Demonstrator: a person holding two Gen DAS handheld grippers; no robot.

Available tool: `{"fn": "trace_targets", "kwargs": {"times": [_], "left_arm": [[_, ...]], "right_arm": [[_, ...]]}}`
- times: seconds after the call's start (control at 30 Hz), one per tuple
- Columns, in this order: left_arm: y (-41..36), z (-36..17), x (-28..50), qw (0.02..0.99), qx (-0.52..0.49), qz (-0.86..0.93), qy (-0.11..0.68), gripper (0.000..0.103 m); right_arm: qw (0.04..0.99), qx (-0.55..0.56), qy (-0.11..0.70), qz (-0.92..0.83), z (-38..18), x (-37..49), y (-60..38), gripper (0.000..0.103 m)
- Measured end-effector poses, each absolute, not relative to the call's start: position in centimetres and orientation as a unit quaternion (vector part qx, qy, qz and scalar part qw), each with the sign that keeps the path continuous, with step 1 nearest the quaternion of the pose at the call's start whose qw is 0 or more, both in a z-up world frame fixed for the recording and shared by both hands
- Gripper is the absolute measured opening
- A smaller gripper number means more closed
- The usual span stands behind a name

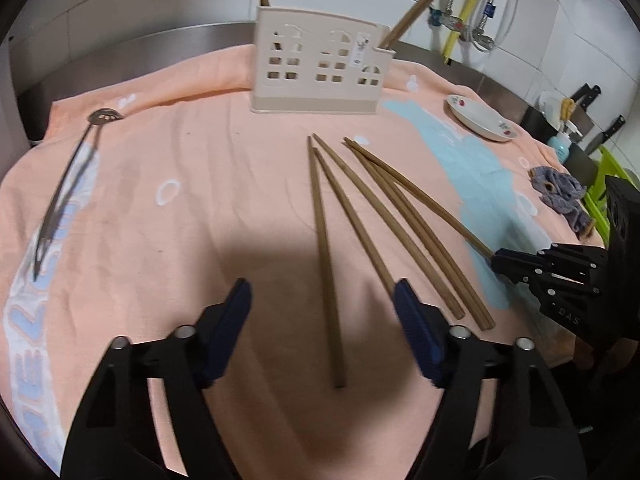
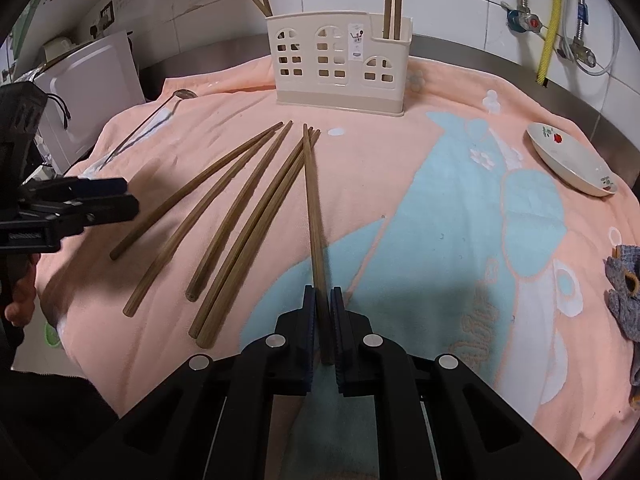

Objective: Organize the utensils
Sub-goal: 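Close the right gripper on a wooden chopstick while the left gripper grasps another, then lift the chopstick with the left gripper into the holder while the right gripper inserts its chopstick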

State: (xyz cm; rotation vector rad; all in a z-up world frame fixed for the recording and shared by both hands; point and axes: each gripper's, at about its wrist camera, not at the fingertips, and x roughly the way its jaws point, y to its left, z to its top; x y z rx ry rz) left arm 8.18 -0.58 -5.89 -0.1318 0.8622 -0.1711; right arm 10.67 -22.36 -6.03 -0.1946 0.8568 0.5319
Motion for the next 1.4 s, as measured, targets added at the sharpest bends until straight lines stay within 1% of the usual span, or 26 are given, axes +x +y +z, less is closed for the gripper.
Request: {"fn": "trace_targets", "kwargs": {"times": [0.07,0.1,0.17,0.2,0.27,0.33,0.37,0.53,0.7,0.97,1.2,1.23,1.27,1.33,1.4], "left_arm": [[-0.9,-6.2,8.4,0.900,-0.066,-0.091,0.420,0.056],[-1.0,-6.4,8.6,0.899,-0.067,-0.095,0.423,0.054],[-1.2,-6.9,8.9,0.895,-0.072,-0.101,0.429,0.040],[-1.2,-7.1,9.0,0.893,-0.076,-0.103,0.431,0.038],[-1.1,-7.3,9.3,0.892,-0.081,-0.103,0.433,0.030],[-1.1,-7.6,9.4,0.890,-0.083,-0.103,0.436,0.027],[-1.1,-7.7,9.5,0.890,-0.084,-0.103,0.436,0.024],[-1.2,-8.0,9.8,0.890,-0.082,-0.101,0.436,0.018],[-1.1,-8.1,9.8,0.891,-0.083,-0.096,0.436,0.015],[-1.0,-8.3,9.9,0.892,-0.082,-0.094,0.435,0.015],[-1.8,-8.3,9.7,0.897,-0.054,-0.077,0.432,0.014],[-2.0,-8.3,9.7,0.898,-0.048,-0.074,0.431,0.014],[-2.2,-8.2,9.7,0.899,-0.042,-0.070,0.431,0.010],[-2.6,-8.1,9.7,0.900,-0.021,-0.059,0.432,0.008],[-2.7,-8.0,9.8,0.899,-0.021,-0.057,0.434,0.008]], "right_arm": [[0.872,-0.091,0.409,0.255,-5.9,10.6,-22.4,0.007],[0.872,-0.091,0.408,0.255,-5.9,10.6,-22.4,0.007],[0.873,-0.088,0.406,0.257,-5.7,10.5,-22.4,0.007],[0.873,-0.087,0.405,0.257,-5.7,10.5,-22.4,0.007],[0.874,-0.086,0.403,0.259,-5.5,10.4,-22.4,0.007],[0.874,-0.085,0.401,0.260,-5.3,10.3,-22.4,0.007],[0.875,-0.084,0.400,0.261,-5.2,10.2,-22.4,0.007],[0.876,-0.083,0.396,0.262,-4.9,10.0,-22.3,0.007],[0.878,-0.082,0.391,0.264,-4.6,9.8,-22.2,0.007],[0.879,-0.081,0.387,0.266,-4.1,9.5,-22.2,0.007],[0.880,-0.081,0.383,0.268,-3.8,9.5,-22.0,0.007],[0.881,-0.082,0.381,0.268,-3.7,9.5,-21.9,0.007],[0.881,-0.083,0.380,0.269,-3.6,9.4,-21.9,0.007],[0.883,-0.083,0.376,0.269,-3.3,9.4,-21.8,0.007],[0.885,-0.081,0.371,0.271,-2.8,9.2,-21.9,0.007]]}}
